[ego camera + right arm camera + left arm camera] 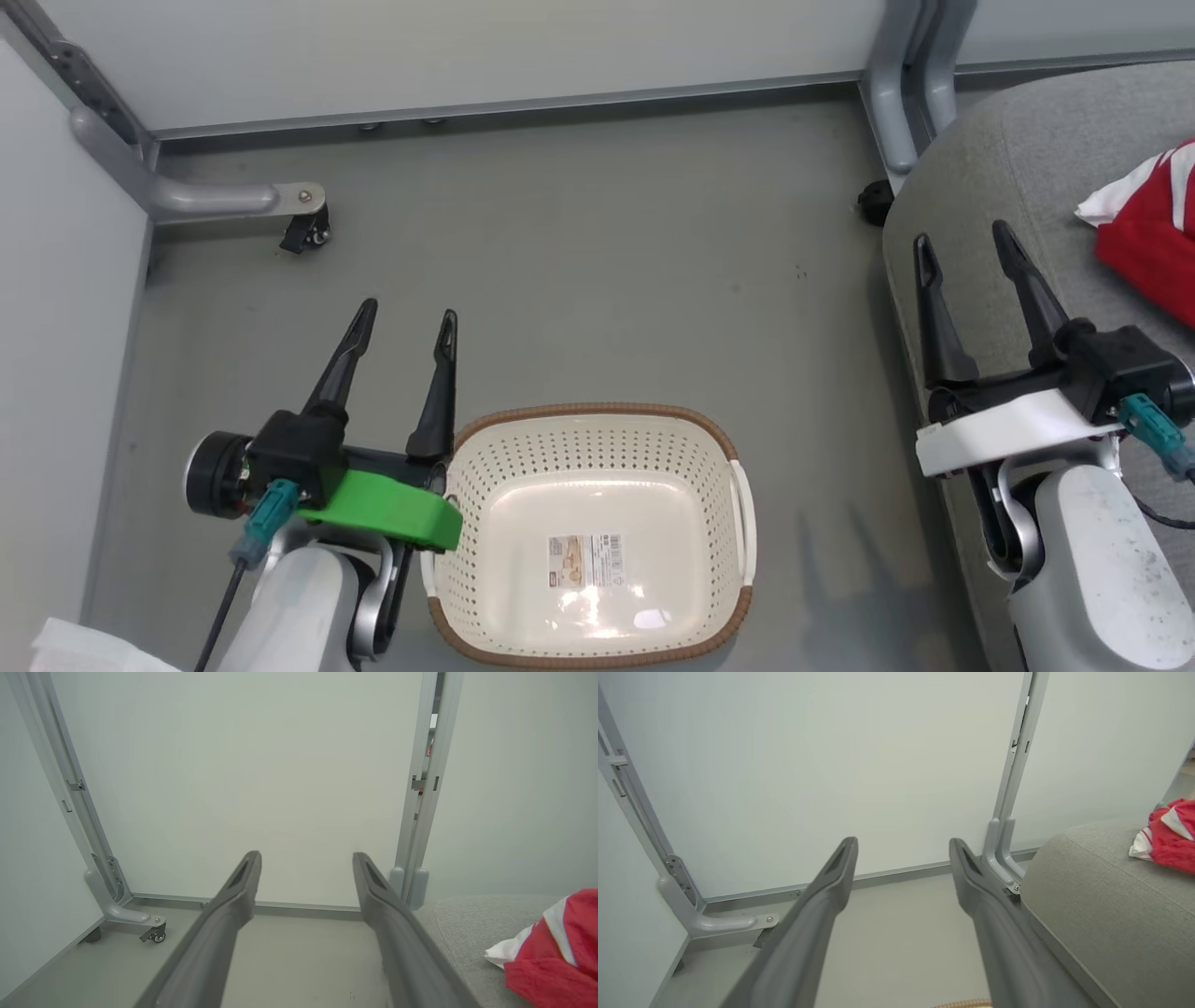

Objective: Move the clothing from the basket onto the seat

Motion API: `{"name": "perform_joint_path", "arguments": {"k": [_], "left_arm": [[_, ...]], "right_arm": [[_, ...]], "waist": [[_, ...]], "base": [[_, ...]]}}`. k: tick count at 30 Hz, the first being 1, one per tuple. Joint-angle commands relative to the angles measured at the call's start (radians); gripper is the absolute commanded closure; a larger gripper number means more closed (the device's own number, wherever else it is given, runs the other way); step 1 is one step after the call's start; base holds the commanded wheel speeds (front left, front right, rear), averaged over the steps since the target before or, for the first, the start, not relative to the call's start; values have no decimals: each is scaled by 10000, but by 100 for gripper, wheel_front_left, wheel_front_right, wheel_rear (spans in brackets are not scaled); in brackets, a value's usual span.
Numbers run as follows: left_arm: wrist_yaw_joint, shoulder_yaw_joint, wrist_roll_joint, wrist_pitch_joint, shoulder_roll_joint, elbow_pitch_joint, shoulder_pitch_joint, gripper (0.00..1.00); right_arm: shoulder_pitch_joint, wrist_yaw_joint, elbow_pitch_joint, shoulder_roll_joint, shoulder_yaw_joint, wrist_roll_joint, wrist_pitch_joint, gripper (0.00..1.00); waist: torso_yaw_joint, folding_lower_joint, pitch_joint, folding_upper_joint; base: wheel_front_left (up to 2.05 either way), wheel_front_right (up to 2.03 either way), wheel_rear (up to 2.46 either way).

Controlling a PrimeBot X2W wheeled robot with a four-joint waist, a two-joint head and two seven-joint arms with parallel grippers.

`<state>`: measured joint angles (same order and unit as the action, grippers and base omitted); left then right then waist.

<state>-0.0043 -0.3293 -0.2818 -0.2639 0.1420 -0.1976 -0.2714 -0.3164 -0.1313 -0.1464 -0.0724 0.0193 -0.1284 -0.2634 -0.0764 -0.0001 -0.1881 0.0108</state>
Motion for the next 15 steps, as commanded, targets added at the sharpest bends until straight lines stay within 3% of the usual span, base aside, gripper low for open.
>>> {"name": "perform_joint_path", "arguments": {"k": [1, 15], "left_arm": [[3, 216, 128, -6, -63, -12, 237, 0], [-158, 2063, 322, -4, -506, -210, 1152, 0]], "right_arm": [[264, 11, 89, 25, -47, 3, -19, 0], [1820, 11, 916, 204, 90, 22, -19, 0]], "waist": [[-306, 1, 340, -108], [-238, 1, 778, -108]], "base": [[0, 0, 0], [0, 0, 0]]}}
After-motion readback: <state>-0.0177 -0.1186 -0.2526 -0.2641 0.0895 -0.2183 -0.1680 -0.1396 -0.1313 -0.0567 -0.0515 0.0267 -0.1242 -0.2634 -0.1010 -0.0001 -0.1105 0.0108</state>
